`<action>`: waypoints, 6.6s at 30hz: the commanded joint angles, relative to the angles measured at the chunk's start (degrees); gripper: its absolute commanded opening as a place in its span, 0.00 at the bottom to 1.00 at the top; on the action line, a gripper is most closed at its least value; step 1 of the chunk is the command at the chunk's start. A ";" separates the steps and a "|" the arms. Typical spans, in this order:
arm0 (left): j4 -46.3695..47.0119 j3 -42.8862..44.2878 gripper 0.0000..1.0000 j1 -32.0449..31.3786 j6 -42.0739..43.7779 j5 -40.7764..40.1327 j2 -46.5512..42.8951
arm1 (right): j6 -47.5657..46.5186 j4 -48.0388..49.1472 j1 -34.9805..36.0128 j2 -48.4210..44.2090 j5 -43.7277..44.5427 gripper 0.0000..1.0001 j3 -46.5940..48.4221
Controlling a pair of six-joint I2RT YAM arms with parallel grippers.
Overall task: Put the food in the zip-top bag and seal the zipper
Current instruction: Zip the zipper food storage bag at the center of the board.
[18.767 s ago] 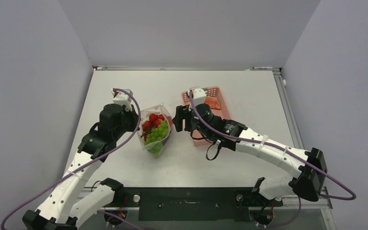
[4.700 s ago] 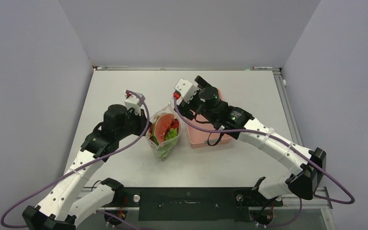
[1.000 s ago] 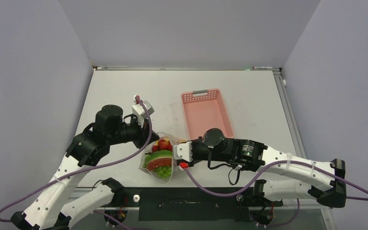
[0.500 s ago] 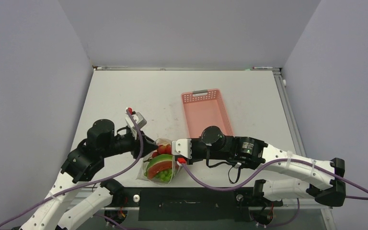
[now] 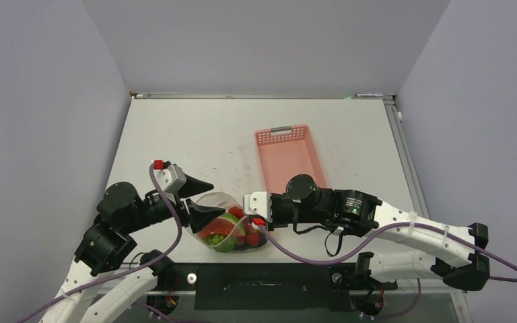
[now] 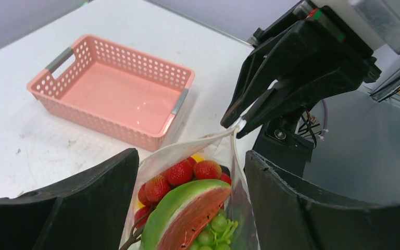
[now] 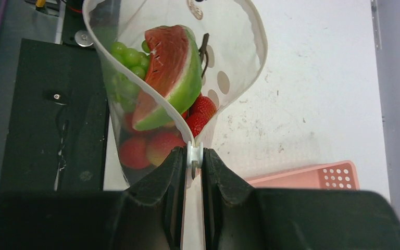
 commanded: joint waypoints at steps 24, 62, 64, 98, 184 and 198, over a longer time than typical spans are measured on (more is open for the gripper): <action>21.94 -7.85 0.73 -2.96 -2.08 20.27 8.24 | 6.33 1.33 0.81 1.40 -3.49 0.05 7.77; 8.32 -6.04 0.40 -9.57 8.41 9.15 10.94 | 10.11 -0.42 0.82 3.26 2.84 0.05 10.73; 8.49 -6.15 0.38 -9.57 8.37 8.69 10.36 | 10.24 -0.80 0.84 3.51 3.33 0.05 10.91; 12.22 -5.14 0.00 -9.46 4.55 11.64 4.52 | 10.69 9.23 0.61 -4.23 -0.28 0.54 -1.70; 22.39 -7.97 0.30 -9.51 -0.19 17.77 6.64 | 14.46 15.32 -0.32 -0.23 -7.85 0.05 -1.49; 22.49 -8.37 0.15 -9.45 -0.28 19.92 7.67 | 15.08 15.88 -0.43 -0.32 -6.96 0.05 -1.82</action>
